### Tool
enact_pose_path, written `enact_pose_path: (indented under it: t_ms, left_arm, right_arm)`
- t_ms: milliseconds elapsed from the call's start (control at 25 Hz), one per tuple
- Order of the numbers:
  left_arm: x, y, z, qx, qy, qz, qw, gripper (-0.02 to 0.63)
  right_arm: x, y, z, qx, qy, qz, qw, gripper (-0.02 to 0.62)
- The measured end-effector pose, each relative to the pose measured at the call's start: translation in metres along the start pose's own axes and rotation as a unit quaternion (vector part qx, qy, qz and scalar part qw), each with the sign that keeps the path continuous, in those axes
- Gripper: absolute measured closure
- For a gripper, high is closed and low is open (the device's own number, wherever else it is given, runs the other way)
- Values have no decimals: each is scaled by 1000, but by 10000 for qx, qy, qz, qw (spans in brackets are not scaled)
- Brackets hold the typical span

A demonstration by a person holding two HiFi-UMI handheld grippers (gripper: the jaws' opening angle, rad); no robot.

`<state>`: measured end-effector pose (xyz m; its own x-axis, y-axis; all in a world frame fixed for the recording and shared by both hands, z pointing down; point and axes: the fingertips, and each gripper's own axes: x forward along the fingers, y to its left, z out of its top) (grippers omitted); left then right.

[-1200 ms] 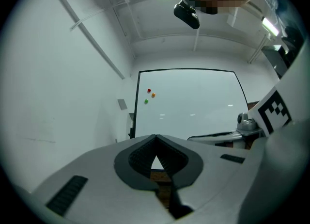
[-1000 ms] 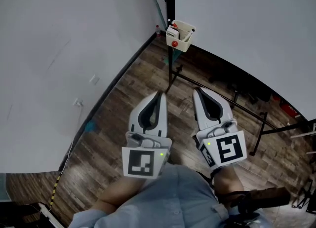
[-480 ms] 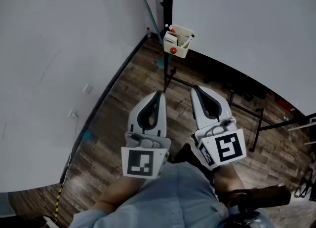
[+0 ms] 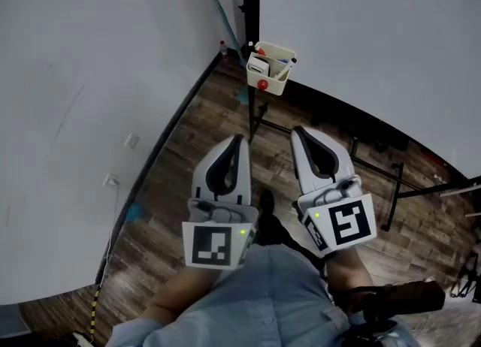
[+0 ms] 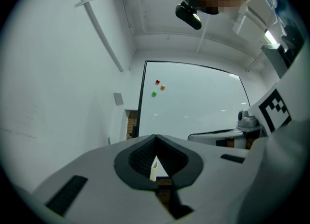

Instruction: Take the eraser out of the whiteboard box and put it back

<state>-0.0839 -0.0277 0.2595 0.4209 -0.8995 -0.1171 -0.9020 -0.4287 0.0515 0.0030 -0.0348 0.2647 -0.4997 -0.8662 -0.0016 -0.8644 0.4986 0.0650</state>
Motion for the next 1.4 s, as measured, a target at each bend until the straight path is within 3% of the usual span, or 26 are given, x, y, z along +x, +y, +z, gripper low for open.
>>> enact_pose_path:
  t_ms: [840,1400]
  left_arm:
    - [145,50,-12,133,136,452,9988,601]
    - [164,63,-9,295,191,588,9977,600]
  right_arm:
    - [134,-81,-26,150,293,619,9975,588]
    - [166,-77,-36,152,490,1047,9932,555]
